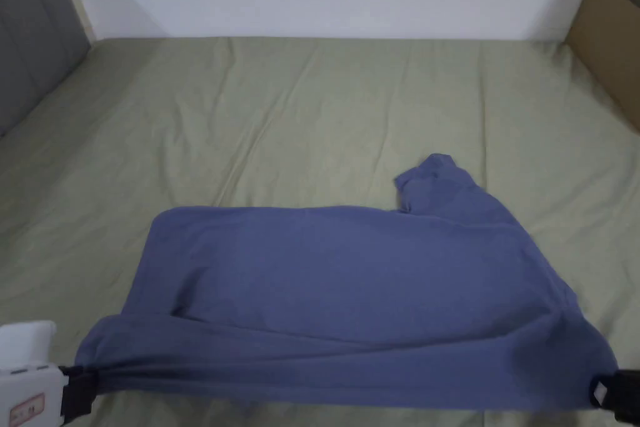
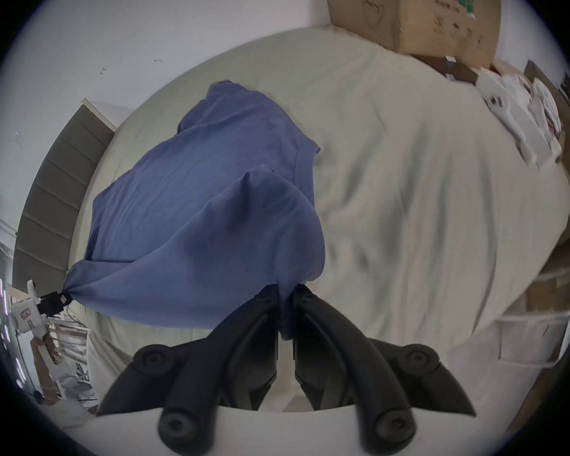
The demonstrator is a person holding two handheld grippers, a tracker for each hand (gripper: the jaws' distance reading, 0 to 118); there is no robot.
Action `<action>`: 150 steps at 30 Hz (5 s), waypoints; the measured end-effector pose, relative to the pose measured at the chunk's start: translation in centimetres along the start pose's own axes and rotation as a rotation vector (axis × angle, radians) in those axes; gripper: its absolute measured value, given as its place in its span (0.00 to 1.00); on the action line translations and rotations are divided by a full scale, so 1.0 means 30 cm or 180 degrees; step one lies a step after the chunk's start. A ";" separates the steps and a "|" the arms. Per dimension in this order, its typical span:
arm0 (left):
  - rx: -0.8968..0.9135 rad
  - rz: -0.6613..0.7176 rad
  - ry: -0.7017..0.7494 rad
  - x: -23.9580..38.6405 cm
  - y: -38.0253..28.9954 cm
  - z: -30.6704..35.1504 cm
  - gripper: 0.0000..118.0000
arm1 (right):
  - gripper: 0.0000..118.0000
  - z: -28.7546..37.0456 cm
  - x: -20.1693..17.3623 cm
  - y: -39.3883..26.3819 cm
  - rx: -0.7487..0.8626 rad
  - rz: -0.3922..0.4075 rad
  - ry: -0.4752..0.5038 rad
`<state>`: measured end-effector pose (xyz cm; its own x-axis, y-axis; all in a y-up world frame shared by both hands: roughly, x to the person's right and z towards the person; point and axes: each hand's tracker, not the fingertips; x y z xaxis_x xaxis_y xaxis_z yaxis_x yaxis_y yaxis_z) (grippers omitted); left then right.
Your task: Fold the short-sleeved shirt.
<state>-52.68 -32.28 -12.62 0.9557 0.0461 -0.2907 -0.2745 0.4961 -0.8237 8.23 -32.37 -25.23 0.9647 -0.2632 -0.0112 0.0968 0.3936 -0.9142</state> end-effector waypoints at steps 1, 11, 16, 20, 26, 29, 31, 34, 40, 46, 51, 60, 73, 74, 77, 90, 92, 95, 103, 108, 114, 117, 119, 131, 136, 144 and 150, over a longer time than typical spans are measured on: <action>-0.0057 0.0007 0.0030 -0.002 -0.031 0.000 0.06 | 0.06 -0.002 0.013 -0.037 -0.0050 -0.0058 0.0024; 0.0184 0.0008 0.0167 0.015 -0.024 0.020 0.85 | 0.55 0.020 -0.009 -0.095 0.0149 -0.0045 -0.0144; 0.0630 0.0392 -0.0189 0.045 0.073 0.102 0.09 | 0.13 0.101 -0.081 0.021 0.0594 0.0149 -0.0014; 0.0549 0.0381 -0.0062 0.107 0.092 0.046 0.00 | 0.04 0.055 -0.127 0.044 0.0566 0.0193 0.0041; 0.0363 0.0333 -0.0190 0.131 0.101 -0.042 0.00 | 0.03 -0.019 -0.178 0.047 0.0344 0.0433 0.0152; 0.0374 0.0232 -0.0132 0.140 0.143 -0.044 0.00 | 0.03 -0.024 -0.172 0.164 0.0462 0.0338 0.0197; 0.0394 0.0222 -0.0136 0.143 0.172 -0.042 0.00 | 0.03 -0.025 -0.172 0.272 0.0594 0.0255 0.0242; 0.0420 0.0198 -0.0137 0.158 0.204 -0.041 0.00 | 0.30 -0.068 -0.208 0.465 0.0619 0.0671 0.0199; 0.0249 0.0239 -0.0187 0.173 0.243 -0.145 0.00 | 0.62 -0.380 -0.196 0.789 0.0263 0.0320 -0.0028; 0.0134 0.0226 -0.0163 0.173 0.252 -0.196 0.00 | 0.59 -0.658 -0.169 0.822 -0.0311 0.0558 -0.0289; 0.0073 0.0199 -0.0080 0.168 0.270 -0.213 0.00 | 0.02 -0.604 -0.197 0.802 -0.0067 0.0839 -0.0433; 0.0314 0.0158 -0.0082 0.166 0.397 -0.202 0.00 | 0.02 -0.556 -0.201 0.819 -0.0015 0.0592 -0.0171; -0.0317 0.0373 0.0153 0.076 0.840 -0.716 0.65 | 0.02 -0.578 -0.209 0.813 -0.0079 0.0639 -0.0203; -0.0438 0.0461 0.0219 0.074 0.830 -0.753 0.64 | 0.02 -0.581 -0.212 0.810 -0.0090 0.0649 -0.0205; -0.0229 0.0338 0.0340 0.120 0.815 -0.702 0.32 | 0.02 -0.576 -0.223 0.807 -0.0103 0.0676 -0.0201; 0.0543 -0.0083 0.0112 0.148 0.718 -0.236 0.03 | 0.02 -0.137 -0.213 0.717 0.0460 0.0691 0.0361; 0.0662 -0.0189 0.0120 0.141 0.660 -0.123 0.03 | 0.02 -0.047 -0.213 0.652 0.0571 0.0792 0.0333; 0.0721 -0.0266 0.0100 0.108 0.542 0.012 0.03 | 0.02 0.062 -0.190 0.530 0.0602 0.0824 0.0387; 0.0311 -0.0044 0.0024 -0.002 0.131 0.098 0.03 | 0.02 0.100 -0.044 0.096 0.0207 0.0608 0.0386; 0.0085 0.0233 -0.0056 -0.039 -0.020 0.000 0.03 | 0.02 -0.034 0.008 -0.102 -0.0067 0.0526 0.0111; 0.0284 0.0429 0.0042 -0.041 0.022 0.049 0.72 | 0.64 -0.011 -0.042 -0.105 0.0291 0.0510 -0.0102; 0.0500 0.0527 -0.0032 -0.049 0.045 0.124 0.85 | 0.65 0.069 -0.107 -0.066 0.0518 0.0699 -0.0119; 0.0599 0.0608 -0.0080 -0.052 0.049 0.163 0.84 | 0.65 0.116 -0.157 -0.046 0.0709 0.0820 0.0034; 0.0721 0.1499 -0.0461 -0.208 -0.119 0.113 0.03 | 0.05 -0.040 -0.541 -0.075 0.0593 0.1120 0.0790; 0.0720 0.1946 -0.0918 -0.280 -0.136 0.088 0.93 | 0.05 -0.078 -0.658 -0.084 0.0459 0.1333 0.0927; 0.0219 0.2363 -0.1586 -0.284 -0.150 -0.180 0.99 | 0.05 -0.119 -0.724 -0.093 0.0232 0.1465 0.0962; 0.0219 0.2631 -0.1879 -0.260 -0.139 -0.269 0.95 | 0.05 -0.143 -0.721 -0.107 0.0074 0.1508 0.0825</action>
<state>-59.84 -41.71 -10.85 0.3745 0.8084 -0.4542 -0.8838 0.1630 -0.4386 -14.01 -31.71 -23.78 0.8121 -0.2597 -0.5225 -0.3260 0.5406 -0.7755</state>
